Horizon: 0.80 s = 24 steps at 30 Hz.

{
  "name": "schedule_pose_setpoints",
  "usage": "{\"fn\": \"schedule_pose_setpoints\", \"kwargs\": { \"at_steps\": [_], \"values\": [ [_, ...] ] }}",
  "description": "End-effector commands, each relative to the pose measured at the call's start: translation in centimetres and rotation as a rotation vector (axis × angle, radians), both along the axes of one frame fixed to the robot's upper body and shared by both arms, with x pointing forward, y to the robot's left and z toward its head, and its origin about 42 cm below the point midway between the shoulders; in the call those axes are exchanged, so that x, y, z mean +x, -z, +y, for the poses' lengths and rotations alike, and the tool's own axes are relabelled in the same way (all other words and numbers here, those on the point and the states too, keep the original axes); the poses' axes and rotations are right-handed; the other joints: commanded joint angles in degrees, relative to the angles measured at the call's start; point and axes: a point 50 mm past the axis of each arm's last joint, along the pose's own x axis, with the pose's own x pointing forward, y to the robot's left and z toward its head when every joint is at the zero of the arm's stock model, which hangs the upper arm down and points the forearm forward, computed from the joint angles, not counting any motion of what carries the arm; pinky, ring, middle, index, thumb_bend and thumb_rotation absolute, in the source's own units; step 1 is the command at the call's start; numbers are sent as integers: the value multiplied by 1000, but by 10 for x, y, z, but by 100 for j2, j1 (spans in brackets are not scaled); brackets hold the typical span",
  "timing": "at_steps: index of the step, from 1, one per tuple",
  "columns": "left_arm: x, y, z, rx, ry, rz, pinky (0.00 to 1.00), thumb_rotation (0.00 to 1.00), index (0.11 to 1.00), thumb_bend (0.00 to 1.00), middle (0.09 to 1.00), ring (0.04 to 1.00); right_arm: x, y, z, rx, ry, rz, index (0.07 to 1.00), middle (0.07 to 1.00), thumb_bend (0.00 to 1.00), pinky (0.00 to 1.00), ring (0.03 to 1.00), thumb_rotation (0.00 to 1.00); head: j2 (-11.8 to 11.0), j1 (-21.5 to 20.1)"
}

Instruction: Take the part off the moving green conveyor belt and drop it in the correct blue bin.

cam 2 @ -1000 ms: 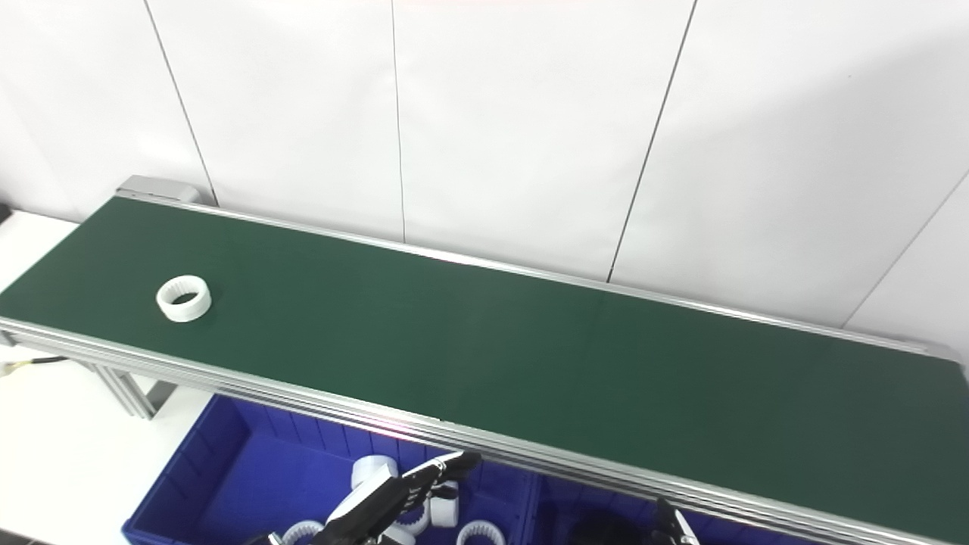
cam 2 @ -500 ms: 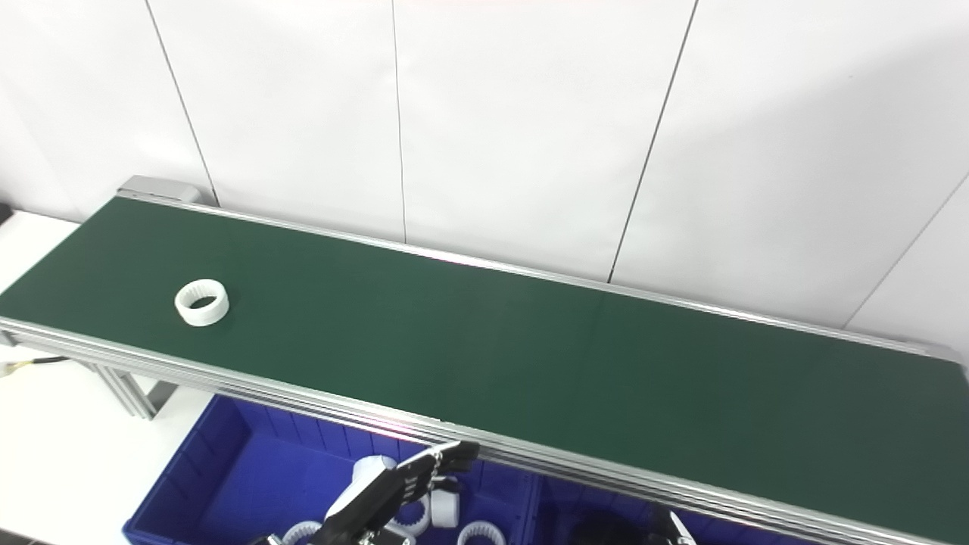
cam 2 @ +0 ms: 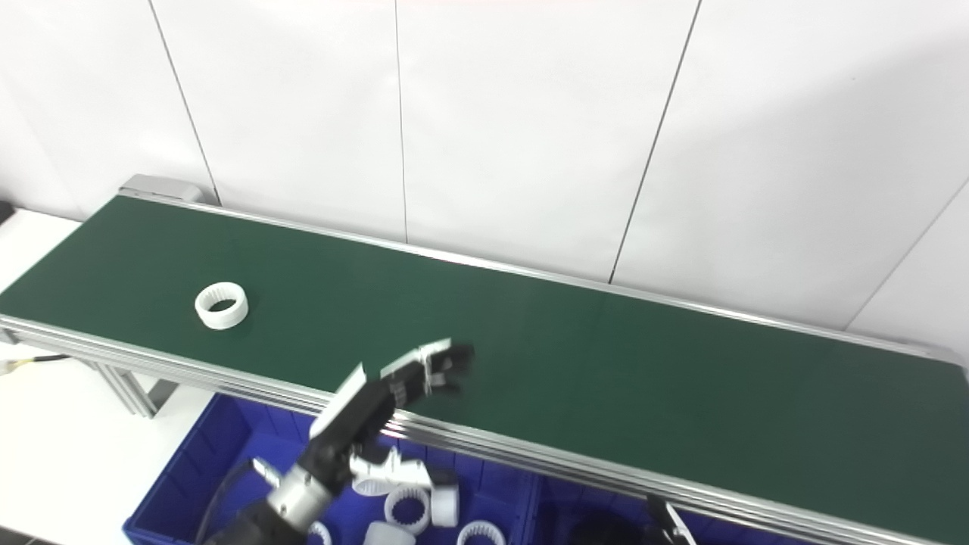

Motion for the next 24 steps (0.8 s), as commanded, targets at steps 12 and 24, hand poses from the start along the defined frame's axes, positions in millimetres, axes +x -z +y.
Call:
{"fn": "schedule_pose_setpoints", "kwargs": {
  "at_steps": [12, 24],
  "values": [
    [60, -35, 23, 273, -226, -91, 920, 436, 910, 754, 946, 949, 12, -3, 5, 38, -15, -75, 933, 918, 643, 819, 882, 189, -114, 13],
    [104, -28, 56, 638, -461, -210, 926, 486, 927, 767, 957, 941, 15, 0, 8, 34, -20, -92, 927, 902, 651, 793, 867, 192, -182, 13]
  ]
}}
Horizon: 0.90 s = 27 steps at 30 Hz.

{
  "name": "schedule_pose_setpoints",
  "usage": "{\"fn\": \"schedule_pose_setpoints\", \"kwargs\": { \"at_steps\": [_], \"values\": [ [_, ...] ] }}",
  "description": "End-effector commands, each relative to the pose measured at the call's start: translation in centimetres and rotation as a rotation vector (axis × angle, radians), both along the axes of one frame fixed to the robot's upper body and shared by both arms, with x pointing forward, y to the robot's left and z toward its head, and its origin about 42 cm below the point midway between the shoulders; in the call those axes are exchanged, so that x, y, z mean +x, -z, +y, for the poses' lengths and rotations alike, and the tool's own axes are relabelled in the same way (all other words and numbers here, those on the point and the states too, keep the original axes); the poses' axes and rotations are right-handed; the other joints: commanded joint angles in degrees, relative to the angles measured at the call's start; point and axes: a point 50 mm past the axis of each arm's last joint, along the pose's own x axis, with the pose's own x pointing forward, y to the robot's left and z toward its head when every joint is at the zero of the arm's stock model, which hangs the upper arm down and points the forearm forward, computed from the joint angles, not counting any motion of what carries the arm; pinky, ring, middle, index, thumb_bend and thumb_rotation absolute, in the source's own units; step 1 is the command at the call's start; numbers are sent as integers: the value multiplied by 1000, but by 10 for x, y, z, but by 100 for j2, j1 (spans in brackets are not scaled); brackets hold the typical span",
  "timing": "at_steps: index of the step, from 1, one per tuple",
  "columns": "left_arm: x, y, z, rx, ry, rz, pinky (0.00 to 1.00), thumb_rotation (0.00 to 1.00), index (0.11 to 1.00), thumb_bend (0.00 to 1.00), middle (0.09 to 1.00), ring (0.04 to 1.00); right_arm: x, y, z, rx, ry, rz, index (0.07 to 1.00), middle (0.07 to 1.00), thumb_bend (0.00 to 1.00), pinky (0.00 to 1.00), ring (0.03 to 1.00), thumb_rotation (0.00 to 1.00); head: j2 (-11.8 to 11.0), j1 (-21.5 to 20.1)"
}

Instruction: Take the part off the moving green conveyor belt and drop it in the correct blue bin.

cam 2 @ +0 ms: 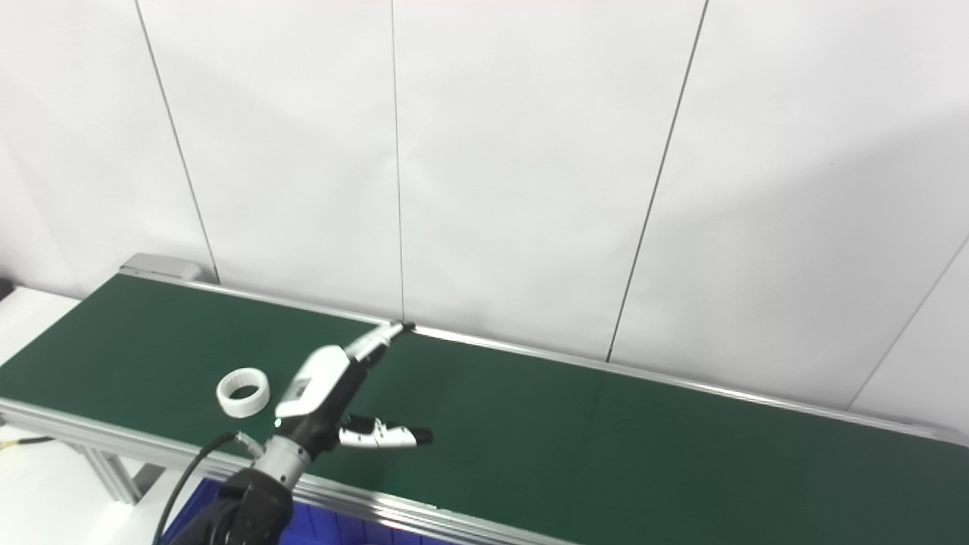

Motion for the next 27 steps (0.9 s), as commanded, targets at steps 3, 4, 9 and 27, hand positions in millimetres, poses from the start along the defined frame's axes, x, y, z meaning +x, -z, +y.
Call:
{"fn": "schedule_pose_setpoints", "kwargs": {
  "at_steps": [3, 4, 9, 27],
  "values": [
    [15, -22, 4, 92, -70, -86, 959, 506, 937, 763, 971, 964, 6, -10, 3, 32, -23, -119, 928, 901, 643, 784, 863, 159, -14, 14],
    [16, -22, 5, 121, -88, -86, 980, 503, 940, 760, 982, 982, 6, -10, 3, 30, -24, -120, 928, 901, 642, 785, 863, 179, -14, 14],
    [21, -20, 14, 176, -175, -78, 1000, 463, 928, 778, 990, 1000, 6, -11, 3, 30, -20, -123, 924, 900, 651, 802, 867, 215, -15, 16],
    [36, -4, 35, 225, -293, 69, 1000, 401, 945, 814, 985, 998, 4, -13, 3, 28, -23, -123, 923, 901, 648, 797, 865, 220, 46, 2]
  ]
}}
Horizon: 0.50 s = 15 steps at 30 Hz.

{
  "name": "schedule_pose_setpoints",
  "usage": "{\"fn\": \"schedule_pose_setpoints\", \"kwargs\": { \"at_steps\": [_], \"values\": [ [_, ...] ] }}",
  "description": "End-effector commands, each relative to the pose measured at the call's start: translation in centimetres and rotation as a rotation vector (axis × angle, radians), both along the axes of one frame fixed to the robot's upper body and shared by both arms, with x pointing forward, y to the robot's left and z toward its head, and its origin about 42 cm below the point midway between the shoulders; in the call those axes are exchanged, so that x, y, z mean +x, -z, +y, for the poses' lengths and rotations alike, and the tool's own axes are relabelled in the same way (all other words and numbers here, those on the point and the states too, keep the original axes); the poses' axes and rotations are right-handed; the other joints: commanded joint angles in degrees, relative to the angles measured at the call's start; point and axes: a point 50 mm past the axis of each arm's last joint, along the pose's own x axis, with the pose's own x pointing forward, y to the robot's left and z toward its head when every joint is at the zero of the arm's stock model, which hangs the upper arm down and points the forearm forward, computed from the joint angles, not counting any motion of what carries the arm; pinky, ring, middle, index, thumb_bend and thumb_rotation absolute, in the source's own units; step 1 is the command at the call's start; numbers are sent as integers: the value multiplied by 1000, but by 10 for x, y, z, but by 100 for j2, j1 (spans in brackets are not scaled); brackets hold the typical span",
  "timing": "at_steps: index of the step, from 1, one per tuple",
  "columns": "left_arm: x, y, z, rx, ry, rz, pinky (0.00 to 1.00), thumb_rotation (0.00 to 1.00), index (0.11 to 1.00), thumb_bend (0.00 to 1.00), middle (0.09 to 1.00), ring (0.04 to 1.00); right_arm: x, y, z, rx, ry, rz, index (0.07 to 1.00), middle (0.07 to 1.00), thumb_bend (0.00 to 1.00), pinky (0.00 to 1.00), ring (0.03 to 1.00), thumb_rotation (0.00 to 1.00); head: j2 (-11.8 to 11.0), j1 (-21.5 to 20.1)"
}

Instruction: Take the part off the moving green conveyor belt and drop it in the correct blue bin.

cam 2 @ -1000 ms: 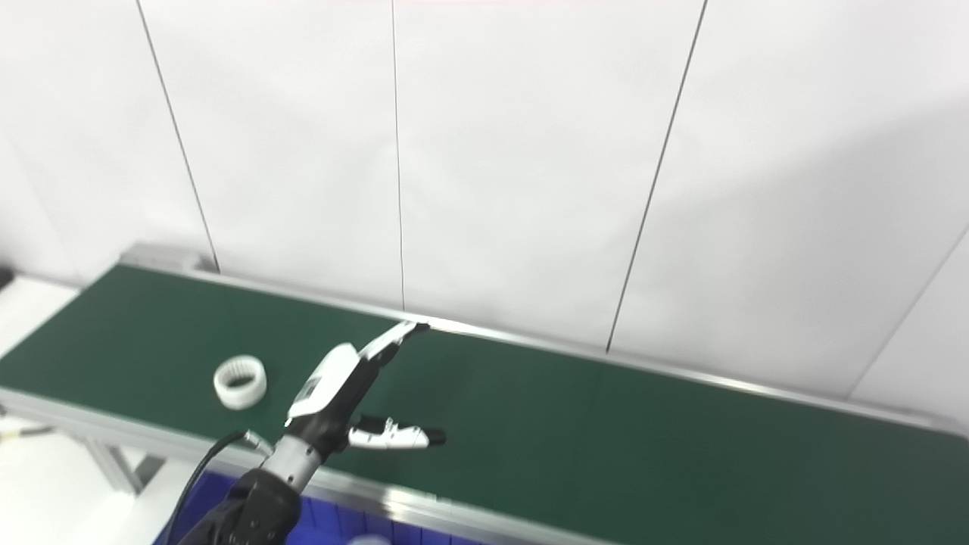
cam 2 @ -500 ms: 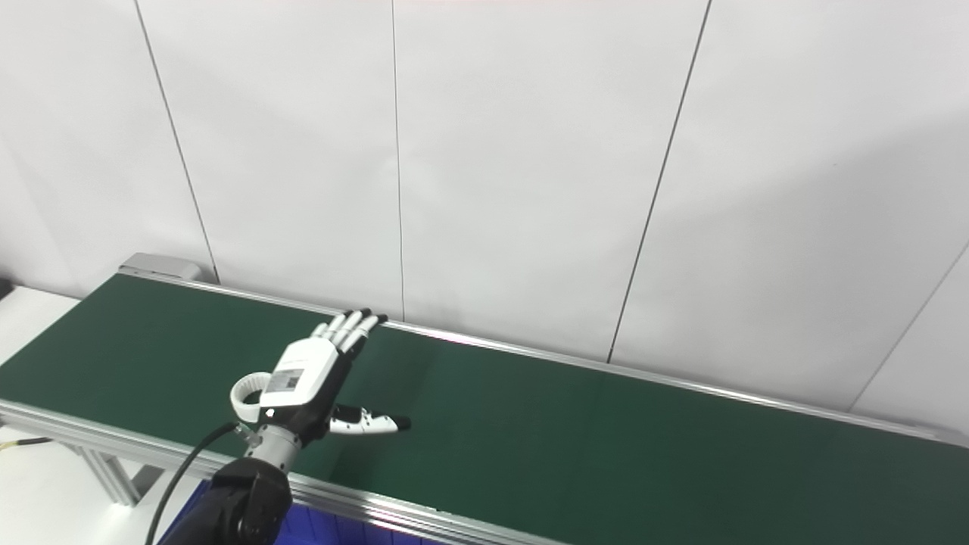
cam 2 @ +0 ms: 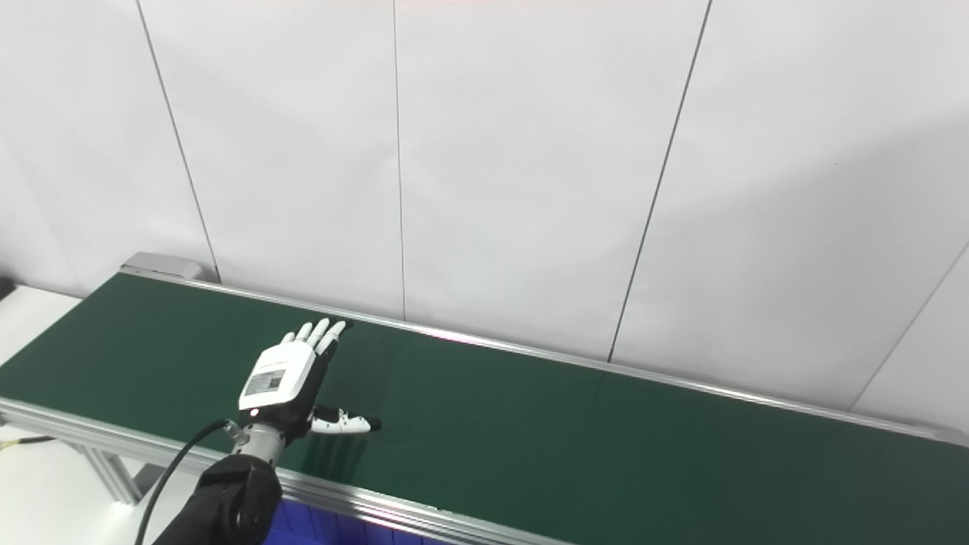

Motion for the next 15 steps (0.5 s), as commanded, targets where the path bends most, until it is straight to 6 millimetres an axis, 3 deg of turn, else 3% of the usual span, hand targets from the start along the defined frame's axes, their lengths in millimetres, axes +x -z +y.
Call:
{"fn": "schedule_pose_setpoints", "kwargs": {
  "at_steps": [1, 15],
  "values": [
    [19, -23, 6, 18, 0, -77, 1000, 402, 943, 814, 984, 997, 3, -11, 1, 18, -12, -83, 922, 901, 650, 795, 865, 219, 18, -2],
    [39, -14, 9, 14, 2, -35, 1000, 427, 929, 829, 971, 979, 0, -15, 4, 25, -14, -90, 925, 898, 657, 786, 862, 280, 139, -230]
  ]
}}
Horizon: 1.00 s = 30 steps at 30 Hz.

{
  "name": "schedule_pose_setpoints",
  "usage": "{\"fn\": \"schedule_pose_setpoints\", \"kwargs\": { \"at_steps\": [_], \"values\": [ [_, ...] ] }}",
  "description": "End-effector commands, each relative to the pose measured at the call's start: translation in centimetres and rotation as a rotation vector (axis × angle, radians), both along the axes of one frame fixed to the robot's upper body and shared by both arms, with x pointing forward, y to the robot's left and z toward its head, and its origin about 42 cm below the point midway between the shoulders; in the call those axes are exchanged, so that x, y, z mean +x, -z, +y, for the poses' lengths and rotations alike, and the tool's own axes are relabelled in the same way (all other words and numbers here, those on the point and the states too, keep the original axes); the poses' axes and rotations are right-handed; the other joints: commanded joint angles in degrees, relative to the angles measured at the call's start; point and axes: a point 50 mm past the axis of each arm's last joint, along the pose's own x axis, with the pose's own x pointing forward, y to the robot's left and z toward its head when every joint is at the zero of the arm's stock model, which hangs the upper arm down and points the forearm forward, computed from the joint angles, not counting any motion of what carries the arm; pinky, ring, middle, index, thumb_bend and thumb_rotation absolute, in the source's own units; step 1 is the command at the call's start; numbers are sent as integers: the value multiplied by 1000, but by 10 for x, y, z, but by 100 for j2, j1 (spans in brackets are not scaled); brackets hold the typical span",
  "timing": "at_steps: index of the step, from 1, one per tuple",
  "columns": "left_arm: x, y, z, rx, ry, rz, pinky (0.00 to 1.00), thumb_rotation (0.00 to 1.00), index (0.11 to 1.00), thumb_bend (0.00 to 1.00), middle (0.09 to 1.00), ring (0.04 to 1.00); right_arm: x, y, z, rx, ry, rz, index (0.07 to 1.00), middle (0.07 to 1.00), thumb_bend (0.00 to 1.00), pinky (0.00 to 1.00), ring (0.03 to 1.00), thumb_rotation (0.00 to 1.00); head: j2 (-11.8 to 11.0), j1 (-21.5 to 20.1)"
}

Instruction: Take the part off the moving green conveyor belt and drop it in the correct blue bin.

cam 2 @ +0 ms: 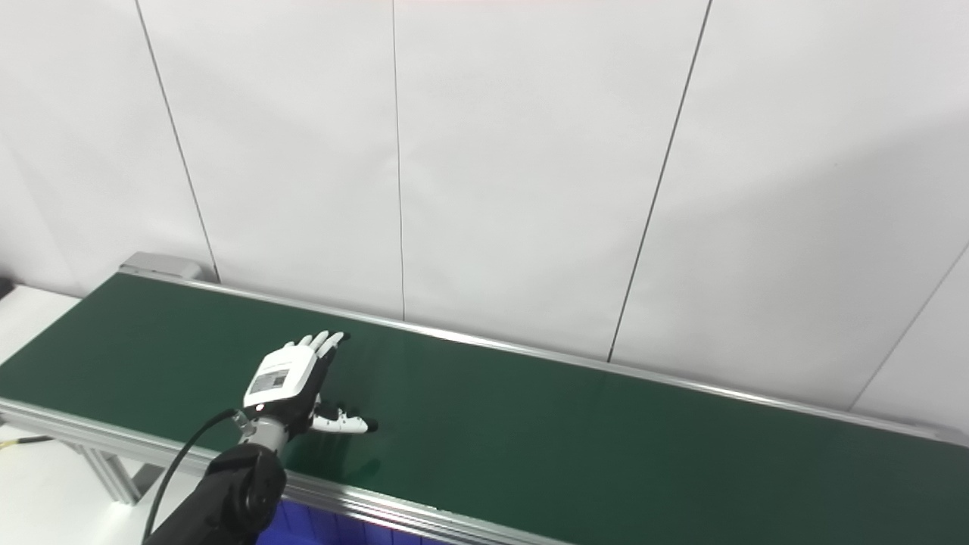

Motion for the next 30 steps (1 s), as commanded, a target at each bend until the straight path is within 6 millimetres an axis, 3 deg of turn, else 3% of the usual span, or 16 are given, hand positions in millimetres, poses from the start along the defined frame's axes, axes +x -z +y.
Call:
{"fn": "schedule_pose_setpoints", "kwargs": {
  "at_steps": [1, 15, 24, 30],
  "values": [
    [18, -29, 4, 9, 12, -115, 1000, 425, 929, 830, 971, 979, 2, -13, 3, 19, -12, -79, 924, 898, 657, 784, 862, 272, 24, -26],
    [22, -28, 3, 5, 32, -106, 999, 384, 935, 827, 980, 984, 0, -20, 4, -3, 3, -67, 915, 890, 687, 757, 842, 252, 152, -123],
    [24, -24, 4, 22, 21, -77, 997, 322, 934, 811, 980, 982, -1, -20, 4, 2, 3, -66, 920, 894, 684, 767, 847, 257, 192, -124],
    [25, -15, 6, 30, 17, -26, 998, 227, 934, 797, 984, 985, -2, -21, 4, -2, 4, -69, 916, 892, 685, 763, 847, 272, 204, -133]
  ]
}}
